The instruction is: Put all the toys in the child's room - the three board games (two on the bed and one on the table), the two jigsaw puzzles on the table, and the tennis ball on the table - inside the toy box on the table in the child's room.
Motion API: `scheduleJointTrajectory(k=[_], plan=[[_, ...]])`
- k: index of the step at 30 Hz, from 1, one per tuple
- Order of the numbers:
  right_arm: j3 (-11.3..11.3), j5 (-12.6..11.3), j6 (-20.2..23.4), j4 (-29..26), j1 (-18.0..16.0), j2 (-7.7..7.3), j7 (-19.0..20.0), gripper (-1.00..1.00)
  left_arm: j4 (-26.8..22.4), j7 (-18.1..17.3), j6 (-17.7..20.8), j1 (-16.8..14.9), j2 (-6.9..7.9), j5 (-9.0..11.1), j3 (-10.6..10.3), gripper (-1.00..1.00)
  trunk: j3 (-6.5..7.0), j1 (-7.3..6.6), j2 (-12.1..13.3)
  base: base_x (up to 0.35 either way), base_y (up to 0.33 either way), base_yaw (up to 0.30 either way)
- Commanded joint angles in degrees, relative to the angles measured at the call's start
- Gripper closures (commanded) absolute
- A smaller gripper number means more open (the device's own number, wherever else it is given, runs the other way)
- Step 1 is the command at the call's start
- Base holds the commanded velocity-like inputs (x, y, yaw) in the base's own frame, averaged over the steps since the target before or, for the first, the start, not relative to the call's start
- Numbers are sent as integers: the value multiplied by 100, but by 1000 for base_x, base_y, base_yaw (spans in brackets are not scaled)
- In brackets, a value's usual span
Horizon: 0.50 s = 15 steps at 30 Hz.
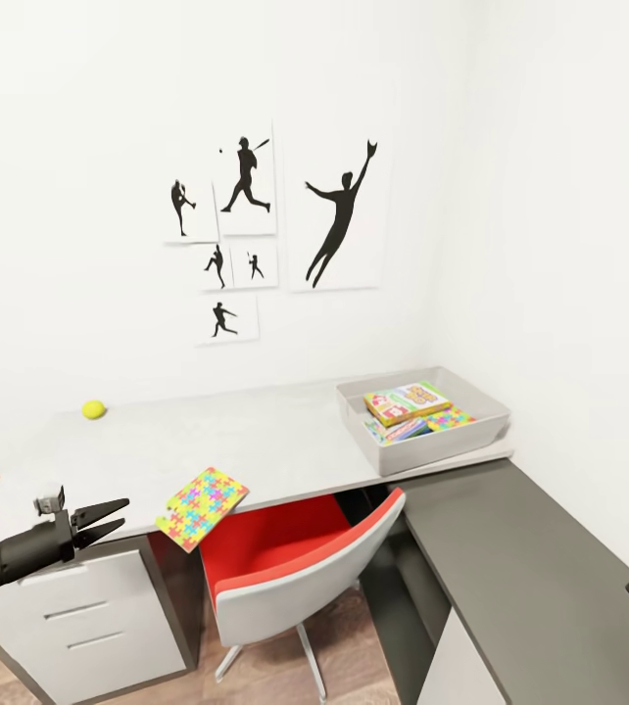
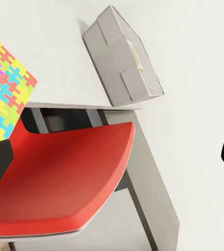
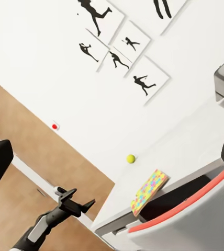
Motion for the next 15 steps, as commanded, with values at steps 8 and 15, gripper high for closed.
scheduleJointTrajectory(k=[8,15], plan=[[-217,-29,98,3,1,-1,13,-100,2,-20,32,-4,0,-13,2,-100,-150,177,-326,0,0,0],[-352,-28,114,3,1,9,30,-100,3,-18,34,-4,0,-9,2,-100,-275,331,-607,0,0,0]])
